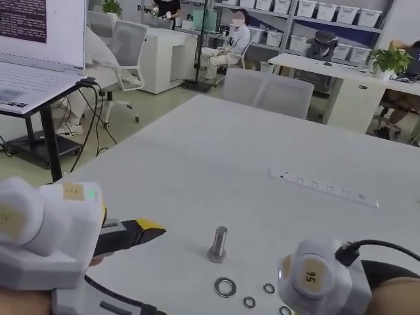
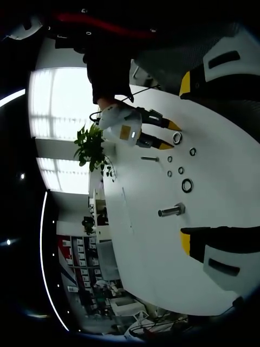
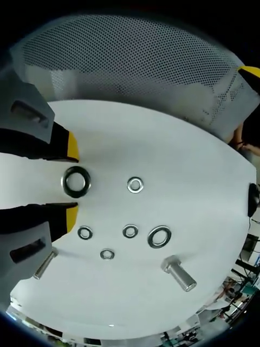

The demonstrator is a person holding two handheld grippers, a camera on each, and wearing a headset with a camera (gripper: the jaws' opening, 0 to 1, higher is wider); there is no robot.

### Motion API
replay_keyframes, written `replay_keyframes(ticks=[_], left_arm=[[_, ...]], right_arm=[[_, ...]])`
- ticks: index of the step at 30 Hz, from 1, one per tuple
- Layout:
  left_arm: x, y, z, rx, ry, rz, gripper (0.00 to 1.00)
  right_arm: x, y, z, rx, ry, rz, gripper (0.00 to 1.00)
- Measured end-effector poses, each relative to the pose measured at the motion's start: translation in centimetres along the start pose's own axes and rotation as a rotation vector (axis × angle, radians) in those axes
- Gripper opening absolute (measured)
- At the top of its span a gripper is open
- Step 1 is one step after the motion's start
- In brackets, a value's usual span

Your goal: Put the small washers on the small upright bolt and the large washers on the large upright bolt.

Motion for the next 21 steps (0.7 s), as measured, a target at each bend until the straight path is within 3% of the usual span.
replay_keyframes(ticks=[21], left_arm=[[-0.06, -0.06, -0.08, 0.003, 0.014, 0.001, 0.97]], right_arm=[[-0.03, -0.09, 0.06, 0.023, -0.001, 0.016, 0.25]])
Point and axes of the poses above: the centre of the closed fingertips' face, and the gripper's own axes: z roughly forward along the fingers, x roughly to its left, y roughly out of its top, the point moved 1 cm from there along -z, roughly backward along the fingers, and after that the axes turned 14 degrees about x, right-handed, at the moved point
